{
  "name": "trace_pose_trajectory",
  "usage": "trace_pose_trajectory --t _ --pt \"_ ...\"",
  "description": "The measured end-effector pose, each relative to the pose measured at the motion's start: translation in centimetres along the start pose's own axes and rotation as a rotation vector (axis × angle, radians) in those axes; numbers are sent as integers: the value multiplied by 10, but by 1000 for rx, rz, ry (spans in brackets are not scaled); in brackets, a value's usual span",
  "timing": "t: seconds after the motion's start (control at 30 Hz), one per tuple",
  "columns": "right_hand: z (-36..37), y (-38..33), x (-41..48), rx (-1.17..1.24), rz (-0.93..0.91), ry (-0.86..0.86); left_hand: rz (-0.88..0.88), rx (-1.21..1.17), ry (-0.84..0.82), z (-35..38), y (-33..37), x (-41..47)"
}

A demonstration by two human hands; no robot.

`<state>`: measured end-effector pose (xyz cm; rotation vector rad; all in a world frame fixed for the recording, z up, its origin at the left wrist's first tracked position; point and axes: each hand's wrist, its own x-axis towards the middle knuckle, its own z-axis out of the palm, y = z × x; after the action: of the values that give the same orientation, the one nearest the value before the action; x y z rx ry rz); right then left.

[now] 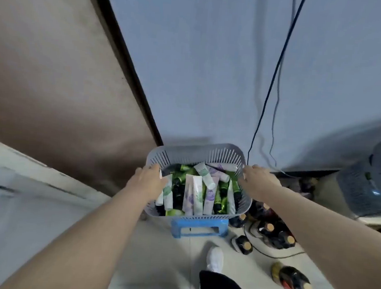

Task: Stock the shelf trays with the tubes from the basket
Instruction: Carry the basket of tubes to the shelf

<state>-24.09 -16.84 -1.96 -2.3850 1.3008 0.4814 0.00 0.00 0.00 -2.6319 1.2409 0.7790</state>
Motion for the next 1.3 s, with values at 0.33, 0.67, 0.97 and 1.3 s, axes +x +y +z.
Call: trace_pose_trajectory --t 0.33,0.67,0.97,1.3 --pt "40 11 38 11 69 -58 -174 -88 -46 34 -20 45" --pt "82 10 73 261 165 2 -367 -423 15 90 -35 98" --pt "95 16 93 486 274 47 -425 -846 51 104 -52 114" --pt "101 20 71 582 251 -9 -406 -990 114 93 -45 91"
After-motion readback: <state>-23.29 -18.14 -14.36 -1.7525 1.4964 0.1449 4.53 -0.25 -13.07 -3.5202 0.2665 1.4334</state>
